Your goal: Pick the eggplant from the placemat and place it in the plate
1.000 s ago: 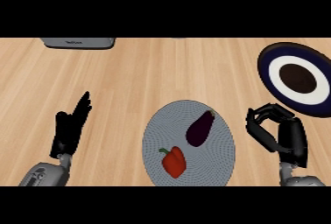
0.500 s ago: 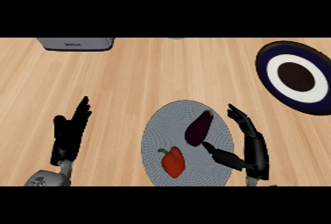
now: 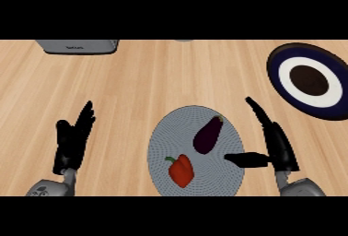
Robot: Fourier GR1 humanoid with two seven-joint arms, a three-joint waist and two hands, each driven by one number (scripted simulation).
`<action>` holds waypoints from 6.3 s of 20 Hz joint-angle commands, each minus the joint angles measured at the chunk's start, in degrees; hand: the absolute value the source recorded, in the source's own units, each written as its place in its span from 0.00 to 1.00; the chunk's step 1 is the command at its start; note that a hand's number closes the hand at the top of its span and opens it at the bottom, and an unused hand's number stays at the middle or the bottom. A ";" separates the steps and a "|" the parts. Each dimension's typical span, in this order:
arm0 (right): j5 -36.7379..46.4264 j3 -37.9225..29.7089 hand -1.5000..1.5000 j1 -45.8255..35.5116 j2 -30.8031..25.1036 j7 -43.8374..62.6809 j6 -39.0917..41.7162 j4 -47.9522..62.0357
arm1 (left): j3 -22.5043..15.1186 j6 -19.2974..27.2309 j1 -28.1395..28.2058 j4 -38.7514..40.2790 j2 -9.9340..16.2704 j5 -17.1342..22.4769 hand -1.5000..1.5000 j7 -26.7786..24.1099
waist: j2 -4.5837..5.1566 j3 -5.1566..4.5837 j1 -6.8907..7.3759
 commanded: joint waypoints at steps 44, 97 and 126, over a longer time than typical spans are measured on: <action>19.77 -6.22 1.00 -13.67 15.47 7.74 25.32 19.99 | 10.77 -8.49 -0.33 3.12 -9.65 -10.76 0.50 -1.47 | 0.17 0.10 -0.21; 29.76 -32.72 1.00 -40.80 -19.76 -33.33 10.23 63.20 | 10.09 -11.36 2.50 -5.38 -11.32 -13.10 0.50 3.93 | 0.91 0.23 2.37; 11.65 -49.19 0.00 -39.84 -26.72 -62.98 45.07 78.97 | 11.75 -11.72 0.95 -3.14 -11.04 -13.06 0.50 2.24 | 1.33 0.43 2.29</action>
